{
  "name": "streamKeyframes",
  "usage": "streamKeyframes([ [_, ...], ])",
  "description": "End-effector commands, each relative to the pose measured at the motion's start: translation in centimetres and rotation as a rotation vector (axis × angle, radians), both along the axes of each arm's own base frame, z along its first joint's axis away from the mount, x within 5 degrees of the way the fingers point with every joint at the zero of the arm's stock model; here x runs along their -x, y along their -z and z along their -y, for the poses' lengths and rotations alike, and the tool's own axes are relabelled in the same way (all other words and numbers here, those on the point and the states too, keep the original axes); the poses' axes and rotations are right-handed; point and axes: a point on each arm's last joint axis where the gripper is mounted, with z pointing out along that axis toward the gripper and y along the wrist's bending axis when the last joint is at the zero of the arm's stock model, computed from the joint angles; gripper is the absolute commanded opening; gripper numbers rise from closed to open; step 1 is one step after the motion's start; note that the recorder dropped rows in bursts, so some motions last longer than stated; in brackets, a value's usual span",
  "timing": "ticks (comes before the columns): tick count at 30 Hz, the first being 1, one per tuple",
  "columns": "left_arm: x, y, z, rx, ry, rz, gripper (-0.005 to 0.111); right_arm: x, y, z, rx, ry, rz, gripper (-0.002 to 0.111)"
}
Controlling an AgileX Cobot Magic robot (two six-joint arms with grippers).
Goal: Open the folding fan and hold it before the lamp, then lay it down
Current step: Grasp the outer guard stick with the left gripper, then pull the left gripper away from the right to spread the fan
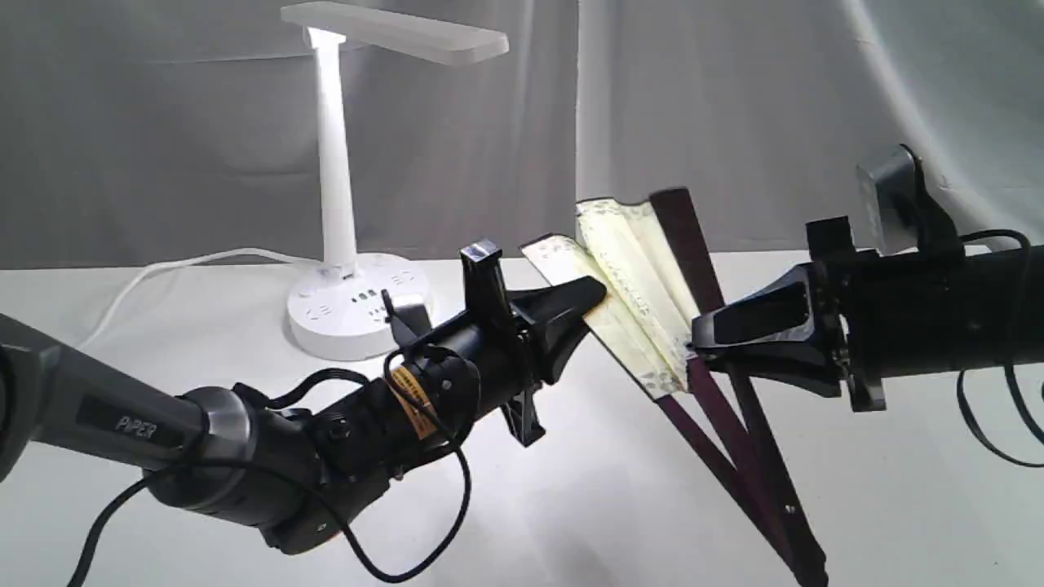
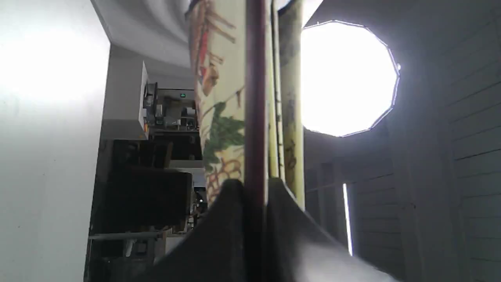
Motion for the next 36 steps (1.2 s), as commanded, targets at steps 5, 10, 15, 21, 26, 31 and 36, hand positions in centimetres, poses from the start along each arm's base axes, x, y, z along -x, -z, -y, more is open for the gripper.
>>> streamKeyframes([
  [5,0.7,-2.0,0.6,-0.007,0.09,0.059,0.0,-0.5,-0.5,0.1,-0.017,0.077,0.028,0.042],
  [10,1.0,-2.1,0.7,-0.014,0.14,0.049,0.0,-1.2,-0.6,0.3,-0.033,0.161,0.034,0.043],
  [15,0.6,-2.5,-0.1,-0.014,0.135,0.056,0.0,-1.7,-0.7,0.5,-0.04,0.216,0.047,0.043],
  [21,0.1,-2.8,-0.9,-0.018,0.122,0.065,0.0,-2.1,-0.5,0.9,-0.009,0.274,0.048,0.038],
  [26,0.1,-2.8,-0.8,-0.018,0.123,0.066,0.0,-2.4,-0.8,0.9,-0.047,0.306,0.046,0.018],
  [31,0.1,-2.8,-0.8,-0.015,0.117,0.065,0.0,-2.4,-0.8,0.9,-0.047,0.306,0.046,0.005],
  [36,0.1,-2.8,-0.9,-0.013,0.113,0.064,0.0,-2.4,-0.8,0.9,-0.043,0.303,0.054,0.0],
])
